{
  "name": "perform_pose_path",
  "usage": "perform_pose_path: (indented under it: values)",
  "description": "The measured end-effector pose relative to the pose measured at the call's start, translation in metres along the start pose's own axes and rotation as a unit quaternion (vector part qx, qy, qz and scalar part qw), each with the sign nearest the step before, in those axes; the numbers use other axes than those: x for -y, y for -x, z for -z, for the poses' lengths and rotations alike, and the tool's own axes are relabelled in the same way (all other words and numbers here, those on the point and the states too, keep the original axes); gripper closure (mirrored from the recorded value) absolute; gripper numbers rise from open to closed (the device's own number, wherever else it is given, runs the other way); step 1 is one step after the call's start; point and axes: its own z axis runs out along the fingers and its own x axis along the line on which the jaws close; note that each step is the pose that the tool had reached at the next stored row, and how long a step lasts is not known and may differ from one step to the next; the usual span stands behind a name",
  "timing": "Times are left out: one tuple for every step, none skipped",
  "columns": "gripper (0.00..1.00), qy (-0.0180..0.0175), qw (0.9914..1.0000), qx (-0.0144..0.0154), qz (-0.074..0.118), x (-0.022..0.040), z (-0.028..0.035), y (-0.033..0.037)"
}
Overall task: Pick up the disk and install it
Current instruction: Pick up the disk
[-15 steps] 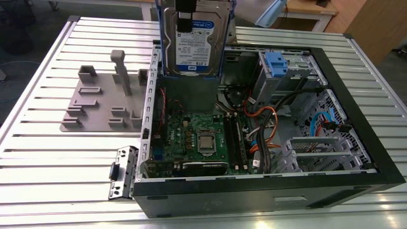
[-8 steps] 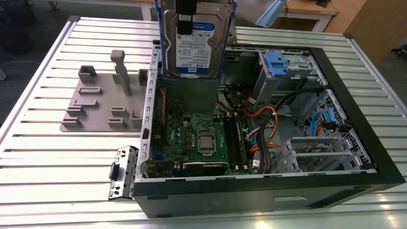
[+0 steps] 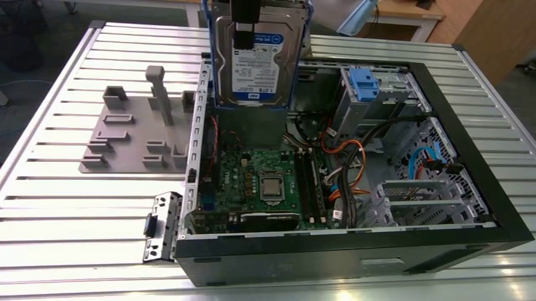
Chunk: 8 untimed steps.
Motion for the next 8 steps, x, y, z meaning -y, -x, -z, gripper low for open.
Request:
perform_pose_path:
  values:
    - [0.64,0.0,1.0,-0.0001,0.0,0.0001,0.0,-0.0009]
    - [0.64,0.0,1.0,-0.0002,0.0,0.0002,-0.0001,-0.0018]
    - [0.64,0.0,1.0,-0.0002,0.0,0.0002,-0.0001,-0.0026]
    - [0.64,0.0,1.0,-0.0003,0.0,0.0003,-0.0002,-0.0035]
    - [0.64,0.0,1.0,-0.0004,0.0,0.0004,-0.0002,-0.0043]
    - [0.64,0.0,1.0,-0.0004,0.0,0.0004,-0.0002,-0.0052]
    - [0.64,0.0,1.0,-0.0005,0.0,0.0005,-0.0003,-0.006]
    - [0.64,0.0,1.0,-0.0005,0.0,0.0006,-0.0003,-0.0069]
